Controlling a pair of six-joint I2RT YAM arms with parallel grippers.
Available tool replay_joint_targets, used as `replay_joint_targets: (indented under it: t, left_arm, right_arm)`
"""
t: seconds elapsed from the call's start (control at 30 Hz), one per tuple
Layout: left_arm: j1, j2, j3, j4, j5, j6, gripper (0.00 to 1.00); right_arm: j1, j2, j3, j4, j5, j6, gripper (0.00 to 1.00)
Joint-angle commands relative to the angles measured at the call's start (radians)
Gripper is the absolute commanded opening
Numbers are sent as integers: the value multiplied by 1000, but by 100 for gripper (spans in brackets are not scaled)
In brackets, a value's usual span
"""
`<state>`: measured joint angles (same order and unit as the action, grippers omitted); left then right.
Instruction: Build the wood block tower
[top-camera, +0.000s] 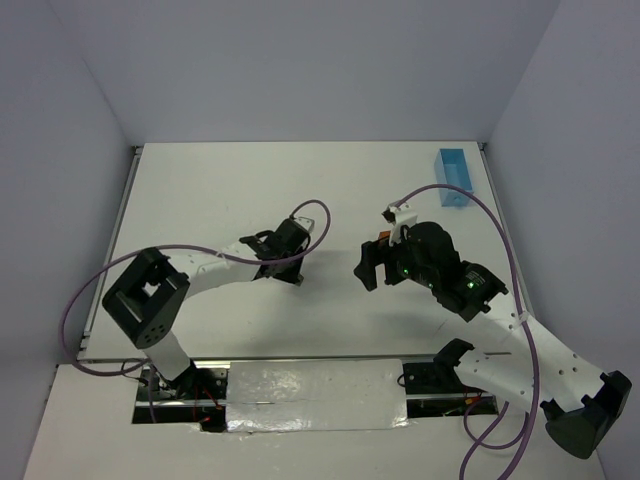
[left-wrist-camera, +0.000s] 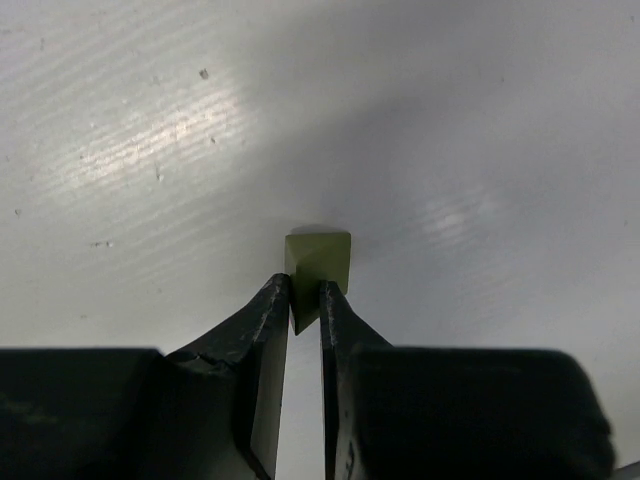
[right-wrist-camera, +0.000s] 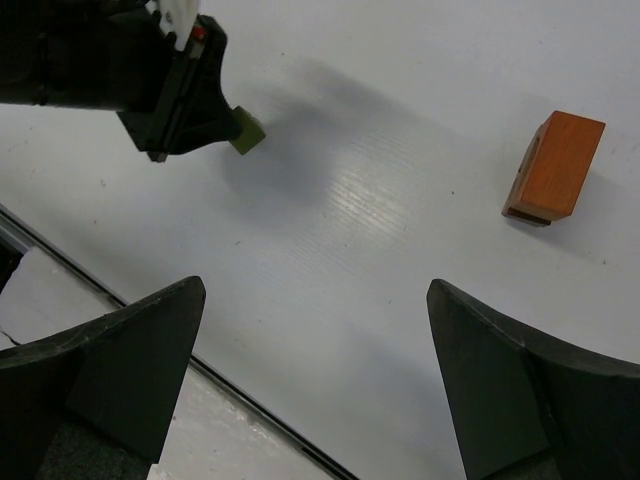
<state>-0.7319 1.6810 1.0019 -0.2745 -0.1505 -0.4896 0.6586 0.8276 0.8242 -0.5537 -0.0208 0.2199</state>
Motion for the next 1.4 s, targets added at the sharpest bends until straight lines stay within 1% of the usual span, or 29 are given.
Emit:
replay_joint_targets:
  t: [0.0,0.13,0.3,0.33,0.4,0.43,0.47,0.5,0.53,0.57,0.6,0.63,0.7,0.73,0.8,0.87,0.9,0.97,1.07,1.1,1.17,1.2,1.23,1.33,1.37]
  left_arm:
    - [2,-87,-77,111,48,68,0]
    - [0,-164,-124,176,52,109,0]
    - [-15,-259,-219,280,91,167,0]
    - [-15,-305,-238,347,100,172,0]
    - [-20,-360,-300,409,133,192,0]
    - [-23,-421,-321,478,143,200,0]
    - [-24,-455,-342,507,169,206,0]
    - [-29,-487,-379,538,180,220,0]
    - [-31,-559,-396,566,195,227,0]
    - [-32,-598,-413,618,209,233,0]
    - [-35,-671,-448,647,244,253,0]
    - [-35,-707,-466,678,268,264,0]
    - [-38,-776,-514,745,333,284,0]
    - [-40,-840,-523,758,351,290,0]
    - [-44,-898,-551,787,418,310,0]
    - [-58,-972,-572,817,420,309,0]
    - [-69,-1007,-603,874,448,316,0]
    - [-75,-1035,-646,932,476,318,0]
    - [-78,-1075,-675,981,506,336,0]
    - [-81,-1092,-684,1003,514,348,0]
    - [-83,-1103,-707,1054,546,371,0]
    - [-84,-1112,-717,1073,571,384,0]
    - [-84,-1113,-730,1109,597,388,0]
    - [-84,-1120,-737,1129,601,388,0]
    - [-86,-1120,-737,1132,612,391,0]
  right_arm:
    - [7,5,-4,35,37,16,100]
    - [-7,10,-3,40,25,30,100]
    - [-19,15,-19,80,-54,64,100]
    - [-20,22,-20,89,-68,78,100]
    - [-22,28,-20,115,-105,107,100]
    - [-22,25,-19,126,-113,152,100]
    - [-22,19,-20,161,-125,176,100]
    - [-24,12,-23,185,-184,196,100]
    - [-24,-8,-26,210,-215,235,100]
    - [-28,-16,-25,253,-244,255,100]
    - [-27,-24,-25,277,-319,272,100]
    - [-31,-30,-23,300,-359,289,100]
    - [-37,-19,-19,357,-437,344,100]
    - [-39,2,-20,385,-518,370,100]
    - [-37,30,-30,463,-585,450,100]
    - [-39,64,-45,547,-645,513,100]
    - [-37,82,-62,589,-663,582,100]
    - [-36,97,-80,667,-702,674,100]
    - [-31,94,-115,741,-687,755,100]
    - [-31,85,-126,758,-680,813,100]
    - [-33,79,-171,837,-680,883,100]
    - [-31,77,-186,874,-683,960,100]
    - [-24,76,-204,938,-682,1001,99]
    - [13,59,-272,1026,-640,1114,97]
    - [22,54,-292,1032,-625,1127,97]
